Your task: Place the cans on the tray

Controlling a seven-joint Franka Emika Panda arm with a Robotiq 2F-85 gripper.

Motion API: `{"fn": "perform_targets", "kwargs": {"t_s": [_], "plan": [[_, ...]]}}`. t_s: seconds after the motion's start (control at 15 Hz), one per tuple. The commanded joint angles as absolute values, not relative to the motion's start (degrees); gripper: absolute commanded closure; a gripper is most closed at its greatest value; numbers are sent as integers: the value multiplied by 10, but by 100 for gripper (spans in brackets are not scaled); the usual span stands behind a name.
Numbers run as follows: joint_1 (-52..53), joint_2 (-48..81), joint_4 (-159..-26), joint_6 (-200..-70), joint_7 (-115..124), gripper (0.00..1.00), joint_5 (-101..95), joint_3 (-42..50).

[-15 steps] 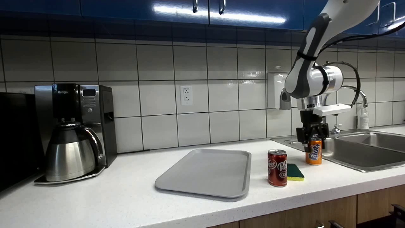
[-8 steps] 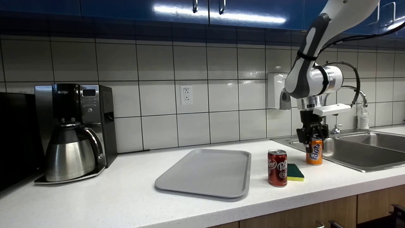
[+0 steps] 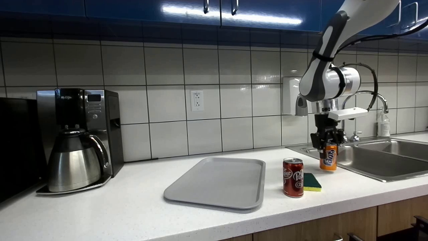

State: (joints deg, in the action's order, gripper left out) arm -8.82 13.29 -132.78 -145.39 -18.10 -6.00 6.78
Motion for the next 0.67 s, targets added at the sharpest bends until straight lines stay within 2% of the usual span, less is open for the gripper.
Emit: {"fn": "perform_targets", "kwargs": {"t_s": [0.0, 0.6], "plan": [[-92, 93, -1339, -1456, -197, 61, -43, 55], [-72, 52, -1342, -1466, -220, 61, -1, 27]]}}
